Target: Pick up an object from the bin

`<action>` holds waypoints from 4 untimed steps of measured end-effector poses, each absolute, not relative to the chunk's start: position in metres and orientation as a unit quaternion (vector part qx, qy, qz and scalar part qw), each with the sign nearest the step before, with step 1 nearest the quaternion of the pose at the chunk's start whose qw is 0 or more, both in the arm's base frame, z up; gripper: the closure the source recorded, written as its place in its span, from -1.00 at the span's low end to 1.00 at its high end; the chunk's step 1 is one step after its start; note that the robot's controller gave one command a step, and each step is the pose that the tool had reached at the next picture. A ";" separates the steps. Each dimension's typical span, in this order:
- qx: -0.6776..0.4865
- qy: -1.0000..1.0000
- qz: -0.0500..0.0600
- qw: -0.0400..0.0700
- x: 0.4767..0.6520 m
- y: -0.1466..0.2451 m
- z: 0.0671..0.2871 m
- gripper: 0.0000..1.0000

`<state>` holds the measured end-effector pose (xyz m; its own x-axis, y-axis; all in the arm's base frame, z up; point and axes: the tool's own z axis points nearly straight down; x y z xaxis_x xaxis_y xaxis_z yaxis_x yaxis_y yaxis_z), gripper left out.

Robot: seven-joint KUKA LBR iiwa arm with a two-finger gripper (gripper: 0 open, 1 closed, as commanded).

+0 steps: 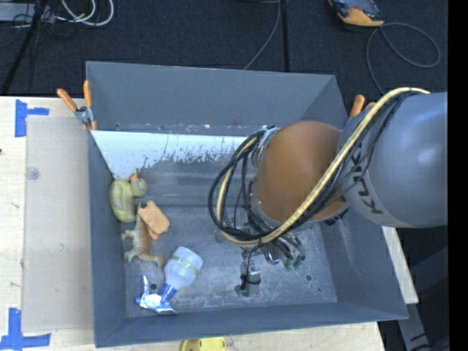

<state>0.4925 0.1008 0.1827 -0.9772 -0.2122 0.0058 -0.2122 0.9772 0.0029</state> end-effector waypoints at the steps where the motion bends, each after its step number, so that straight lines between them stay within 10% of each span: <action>1: 0.109 -0.994 -0.001 0.003 0.492 0.117 0.176 -1.00; 2: 0.237 -0.972 -0.001 0.003 0.495 0.130 0.162 -1.00; 4: 0.137 -0.991 -0.001 0.003 0.499 0.153 0.125 -1.00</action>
Offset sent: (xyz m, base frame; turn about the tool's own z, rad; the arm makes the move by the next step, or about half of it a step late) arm 0.0090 0.0607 -0.0618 0.0064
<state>0.4995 0.1527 0.1251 -0.9627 -0.2705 0.0064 -0.2705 0.9627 0.0027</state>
